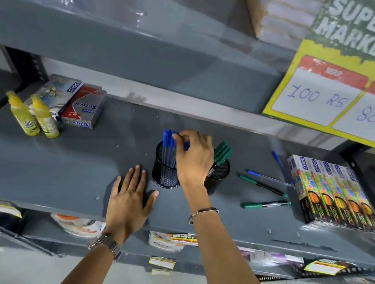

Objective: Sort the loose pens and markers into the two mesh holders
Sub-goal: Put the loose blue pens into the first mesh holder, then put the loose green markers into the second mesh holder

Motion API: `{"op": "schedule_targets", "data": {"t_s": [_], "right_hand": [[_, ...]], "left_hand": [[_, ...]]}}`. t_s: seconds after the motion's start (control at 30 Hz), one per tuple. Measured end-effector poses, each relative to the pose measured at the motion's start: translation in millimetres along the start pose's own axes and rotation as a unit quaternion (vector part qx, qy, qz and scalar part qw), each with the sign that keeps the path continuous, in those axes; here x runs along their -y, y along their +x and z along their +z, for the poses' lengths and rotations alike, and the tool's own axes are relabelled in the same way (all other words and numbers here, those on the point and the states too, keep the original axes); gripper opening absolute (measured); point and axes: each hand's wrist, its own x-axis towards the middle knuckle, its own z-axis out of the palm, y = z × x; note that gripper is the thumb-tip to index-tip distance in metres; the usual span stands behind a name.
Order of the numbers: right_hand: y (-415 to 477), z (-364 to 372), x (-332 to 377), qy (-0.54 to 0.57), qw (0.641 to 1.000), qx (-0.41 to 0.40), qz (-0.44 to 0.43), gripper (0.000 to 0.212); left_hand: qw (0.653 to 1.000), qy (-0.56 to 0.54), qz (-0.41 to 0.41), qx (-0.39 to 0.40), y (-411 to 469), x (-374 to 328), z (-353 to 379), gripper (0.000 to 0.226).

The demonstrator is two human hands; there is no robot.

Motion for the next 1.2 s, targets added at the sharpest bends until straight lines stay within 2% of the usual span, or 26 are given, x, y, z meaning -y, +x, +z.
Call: {"op": "schedule_targets", "data": {"t_s": [0.17, 0.33, 0.5, 0.6, 0.67, 0.77, 0.97, 1.2], "right_hand": [[1.4, 3.2, -2.3, -0.085, 0.996, 0.019, -0.031, 0.023], [-3.7, 0.0, -6.7, -0.069, 0.995, 0.063, -0.039, 0.03], [2.8, -32.3, -44.5, -0.055, 0.997, -0.025, -0.037, 0.031], [10.5, -60.4, -100.0, -0.091, 0.991, -0.073, 0.069, 0.027], [13.2, -75.5, -139.8, -0.142, 0.978, -0.041, 0.149, 0.026], [15.0, -84.8, -181.5, -0.212, 0.957, 0.041, 0.191, 0.027], [22.8, -78.0, -201.4, -0.25, 0.94, 0.168, 0.158, 0.029], [25.6, -75.0, -205.5, -0.214, 0.947, 0.191, 0.145, 0.017]], "left_hand": [[1.0, -0.008, 0.005, -0.002, -1.4, -1.6, -4.0, 0.078], [1.0, -0.001, 0.007, -0.006, -2.5, -1.8, -7.8, 0.086], [1.0, 0.025, 0.005, 0.008, -1.6, -5.7, -5.9, 0.078], [0.999, 0.03, 0.003, 0.011, -1.1, -2.8, -3.9, 0.078], [0.999, 0.036, 0.004, 0.009, -1.0, -2.5, -2.6, 0.076], [0.999, 0.039, -0.003, 0.009, -1.0, -3.9, -1.9, 0.077], [0.999, 0.053, -0.009, -0.004, 0.0, -3.3, -0.7, 0.074], [0.998, 0.058, -0.017, -0.004, 0.1, -5.5, -1.6, 0.073]]}}
